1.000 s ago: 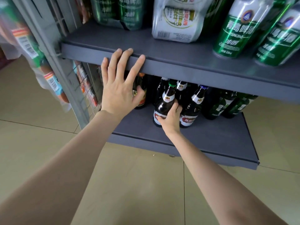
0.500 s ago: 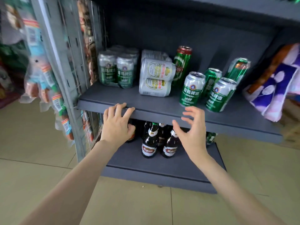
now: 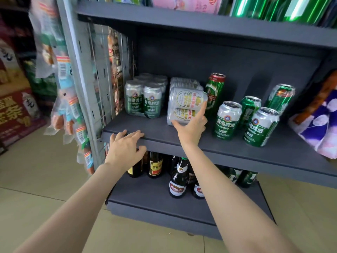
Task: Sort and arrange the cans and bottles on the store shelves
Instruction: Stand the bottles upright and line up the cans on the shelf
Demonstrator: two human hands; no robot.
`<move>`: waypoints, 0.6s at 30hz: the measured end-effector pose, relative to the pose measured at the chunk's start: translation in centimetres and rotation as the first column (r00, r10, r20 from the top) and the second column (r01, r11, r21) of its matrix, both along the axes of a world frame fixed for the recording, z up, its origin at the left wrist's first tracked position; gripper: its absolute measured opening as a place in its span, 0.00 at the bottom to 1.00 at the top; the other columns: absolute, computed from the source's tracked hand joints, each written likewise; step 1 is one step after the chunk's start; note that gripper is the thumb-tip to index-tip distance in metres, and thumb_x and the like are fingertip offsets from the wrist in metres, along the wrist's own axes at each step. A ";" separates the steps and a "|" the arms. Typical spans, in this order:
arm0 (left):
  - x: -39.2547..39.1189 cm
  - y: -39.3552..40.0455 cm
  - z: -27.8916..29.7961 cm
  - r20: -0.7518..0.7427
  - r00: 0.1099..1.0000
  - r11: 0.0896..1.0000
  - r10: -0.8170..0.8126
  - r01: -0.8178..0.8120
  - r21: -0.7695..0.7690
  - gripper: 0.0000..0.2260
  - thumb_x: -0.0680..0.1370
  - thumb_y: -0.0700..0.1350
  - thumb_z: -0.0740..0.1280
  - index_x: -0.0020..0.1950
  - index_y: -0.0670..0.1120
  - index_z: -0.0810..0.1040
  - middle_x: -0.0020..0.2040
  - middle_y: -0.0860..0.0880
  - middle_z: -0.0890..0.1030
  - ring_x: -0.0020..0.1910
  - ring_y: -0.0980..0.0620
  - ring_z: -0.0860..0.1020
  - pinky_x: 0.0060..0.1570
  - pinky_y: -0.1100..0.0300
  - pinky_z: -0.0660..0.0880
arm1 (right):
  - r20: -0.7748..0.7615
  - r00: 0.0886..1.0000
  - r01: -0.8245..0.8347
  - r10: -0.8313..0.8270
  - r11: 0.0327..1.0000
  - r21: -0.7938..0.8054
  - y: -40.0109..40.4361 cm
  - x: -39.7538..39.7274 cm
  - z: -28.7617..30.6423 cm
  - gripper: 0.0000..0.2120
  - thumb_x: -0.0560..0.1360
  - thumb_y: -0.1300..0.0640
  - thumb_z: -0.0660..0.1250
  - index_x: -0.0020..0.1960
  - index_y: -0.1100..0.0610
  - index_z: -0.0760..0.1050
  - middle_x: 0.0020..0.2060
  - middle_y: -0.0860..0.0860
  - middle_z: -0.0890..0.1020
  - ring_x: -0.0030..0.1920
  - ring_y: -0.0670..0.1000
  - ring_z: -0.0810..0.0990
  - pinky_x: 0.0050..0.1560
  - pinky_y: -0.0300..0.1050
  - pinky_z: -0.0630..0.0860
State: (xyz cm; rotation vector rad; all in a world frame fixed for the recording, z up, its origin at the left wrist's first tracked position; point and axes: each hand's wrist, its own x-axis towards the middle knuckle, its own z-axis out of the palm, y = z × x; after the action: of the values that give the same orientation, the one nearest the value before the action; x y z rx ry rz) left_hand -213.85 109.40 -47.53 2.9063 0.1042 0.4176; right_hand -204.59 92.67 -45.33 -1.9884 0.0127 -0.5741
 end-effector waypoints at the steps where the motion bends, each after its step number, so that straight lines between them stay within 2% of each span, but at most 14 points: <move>1: 0.1 -0.1 0.4 -0.009 1.000 1.000 0.012 -0.012 -0.010 0.23 0.75 0.54 0.54 0.70 0.51 0.68 0.70 0.52 0.69 0.72 0.43 0.61 0.69 0.48 0.55 | 0.015 1.000 -0.012 0.013 1.000 -0.010 -0.2 -0.1 0.1 0.55 0.65 0.56 0.77 0.77 0.50 0.41 0.65 0.60 0.66 0.65 0.61 0.65 0.65 0.57 0.66; 5: 0.7 -0.6 2.7 -0.081 0.996 0.999 0.042 -0.041 0.018 0.17 0.78 0.51 0.57 0.65 0.50 0.71 0.58 0.46 0.79 0.61 0.44 0.73 0.66 0.51 0.61 | 0.013 0.997 -0.073 0.073 0.997 -0.021 -0.6 -0.4 -0.1 0.51 0.66 0.57 0.76 0.76 0.47 0.44 0.60 0.57 0.67 0.59 0.60 0.68 0.59 0.47 0.67; 7: 1.1 -0.7 3.5 -0.120 0.992 0.999 0.041 -0.039 0.023 0.16 0.79 0.51 0.57 0.65 0.50 0.71 0.57 0.47 0.79 0.58 0.45 0.74 0.65 0.51 0.61 | 0.033 0.993 -0.115 0.116 0.993 -0.029 -0.8 -0.6 -0.2 0.47 0.68 0.57 0.75 0.75 0.45 0.48 0.59 0.56 0.67 0.58 0.59 0.70 0.52 0.42 0.67; 9: 1.4 -0.7 3.7 -0.138 0.990 0.999 0.032 -0.028 0.027 0.17 0.79 0.51 0.57 0.67 0.51 0.70 0.59 0.48 0.78 0.59 0.46 0.74 0.66 0.50 0.60 | 0.051 0.991 -0.125 0.127 0.991 -0.038 -1.0 -0.6 -0.1 0.45 0.68 0.57 0.75 0.75 0.46 0.50 0.61 0.55 0.66 0.58 0.57 0.71 0.50 0.42 0.67; 11: 1.5 -0.8 4.1 -0.114 0.993 1.000 0.026 -0.026 -0.002 0.19 0.79 0.49 0.57 0.70 0.50 0.67 0.59 0.45 0.78 0.59 0.44 0.74 0.63 0.51 0.64 | 0.034 0.995 -0.097 0.095 0.993 0.060 -1.4 -0.4 0.3 0.46 0.68 0.57 0.75 0.76 0.51 0.49 0.67 0.56 0.64 0.64 0.56 0.70 0.55 0.45 0.69; 13: 2.2 -1.0 4.7 -0.011 1.000 0.998 0.018 -0.019 -0.063 0.22 0.79 0.47 0.58 0.73 0.48 0.62 0.58 0.42 0.77 0.55 0.42 0.75 0.49 0.55 0.69 | -0.035 0.994 -0.093 0.099 0.986 0.136 -2.0 0.5 0.7 0.46 0.69 0.55 0.74 0.76 0.55 0.47 0.72 0.56 0.62 0.70 0.56 0.65 0.64 0.48 0.67; 14: 2.7 -1.3 5.1 0.050 0.999 0.997 0.000 0.004 -0.083 0.24 0.79 0.45 0.59 0.74 0.48 0.59 0.59 0.41 0.76 0.54 0.41 0.75 0.46 0.55 0.69 | -0.095 0.987 -0.117 0.131 0.984 0.138 -2.3 1.0 0.7 0.46 0.70 0.53 0.74 0.77 0.56 0.46 0.72 0.56 0.63 0.71 0.56 0.64 0.65 0.48 0.66; 15: 3.3 -1.6 5.5 0.108 0.994 0.995 -0.034 0.044 -0.090 0.26 0.78 0.44 0.60 0.75 0.48 0.57 0.61 0.41 0.74 0.55 0.41 0.74 0.46 0.54 0.70 | -0.158 0.972 -0.156 0.175 0.979 0.129 -2.6 1.5 0.7 0.46 0.71 0.51 0.73 0.77 0.55 0.46 0.72 0.57 0.64 0.71 0.58 0.64 0.66 0.49 0.66; 17: 5.2 -2.6 6.5 0.175 0.976 0.988 -0.130 0.142 -0.056 0.29 0.78 0.44 0.62 0.76 0.50 0.53 0.67 0.41 0.68 0.61 0.38 0.70 0.56 0.49 0.70 | -0.251 0.935 -0.236 0.253 0.967 0.096 -2.9 2.4 0.8 0.45 0.72 0.47 0.71 0.77 0.53 0.45 0.71 0.57 0.65 0.70 0.60 0.64 0.65 0.53 0.67; 18: 6.2 -3.3 7.0 0.168 0.971 0.984 -0.171 0.176 -0.014 0.31 0.78 0.44 0.63 0.76 0.52 0.50 0.71 0.41 0.64 0.65 0.36 0.66 0.62 0.47 0.67 | -0.278 0.921 -0.259 0.274 0.962 0.090 -3.0 2.9 0.7 0.45 0.71 0.46 0.71 0.77 0.52 0.45 0.71 0.57 0.65 0.70 0.61 0.63 0.65 0.54 0.66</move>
State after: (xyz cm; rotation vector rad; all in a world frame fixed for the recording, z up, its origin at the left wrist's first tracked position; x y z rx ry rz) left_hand -207.63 106.13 -40.53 2.8085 -0.1668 0.6184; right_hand -201.74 89.71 -44.60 -1.9649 -0.0630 -0.1038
